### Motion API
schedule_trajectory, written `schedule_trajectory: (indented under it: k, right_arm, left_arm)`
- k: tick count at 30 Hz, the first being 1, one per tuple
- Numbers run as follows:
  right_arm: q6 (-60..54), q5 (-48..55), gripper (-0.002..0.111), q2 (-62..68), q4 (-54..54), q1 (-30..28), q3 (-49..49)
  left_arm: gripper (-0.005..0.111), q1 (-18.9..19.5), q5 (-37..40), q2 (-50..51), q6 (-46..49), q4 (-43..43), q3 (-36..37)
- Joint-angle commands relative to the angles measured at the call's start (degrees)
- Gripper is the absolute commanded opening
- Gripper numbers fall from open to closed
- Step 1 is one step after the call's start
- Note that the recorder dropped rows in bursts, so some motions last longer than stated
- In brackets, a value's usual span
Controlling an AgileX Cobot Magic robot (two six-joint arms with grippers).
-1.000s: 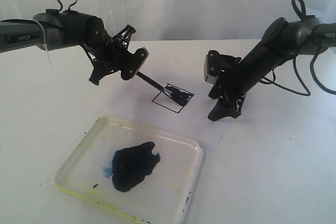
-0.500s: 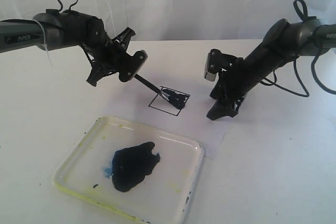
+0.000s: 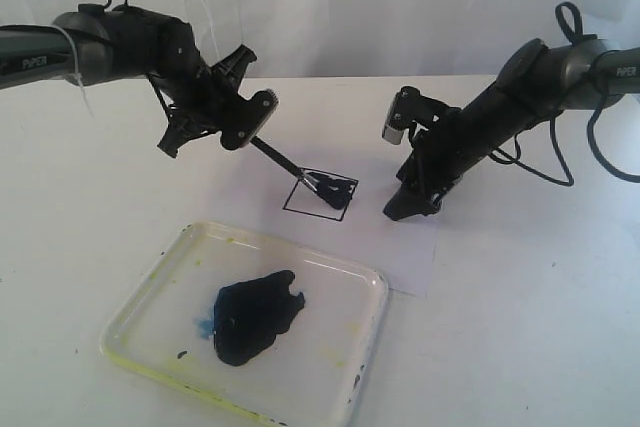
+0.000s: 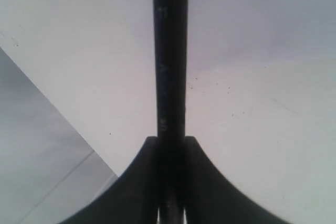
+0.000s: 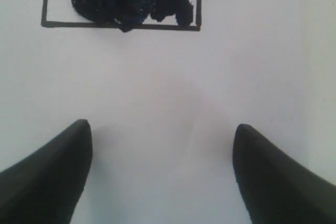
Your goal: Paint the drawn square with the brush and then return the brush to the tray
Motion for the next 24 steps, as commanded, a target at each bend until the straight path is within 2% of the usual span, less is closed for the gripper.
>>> schedule_trajectory:
  k: [1,10,14,19,24]
  right_arm:
    - [1.73,-0.36,0.07,2.38,-3.89,0.0,1.04]
    - [1.74,-0.89,0.07,2.38,-3.89,0.0,1.04]
    - [2.8,-0.95,0.07,2.38,-3.89,0.0,1.04]
    - [2.8,-0.95,0.07,2.38,-3.89,0.0,1.04]
    - [2.8,-0.95,0.07,2.38,-3.89,0.0,1.04]
  left_arm:
    - [0.0,0.02,2.35,-1.5,0.13,-0.2,0.03]
    - [0.0,-0.22,4.88,-1.5,-0.42,-1.4,0.29]
    - [0.0,-0.22,2.5,-1.5,-0.42,-1.4,2.41]
    - [0.0,-0.07,-5.91,-1.5,-0.42,-1.4,5.82]
    - [0.0,-0.07,-7.11,-1.5,-3.41,-1.4,5.97]
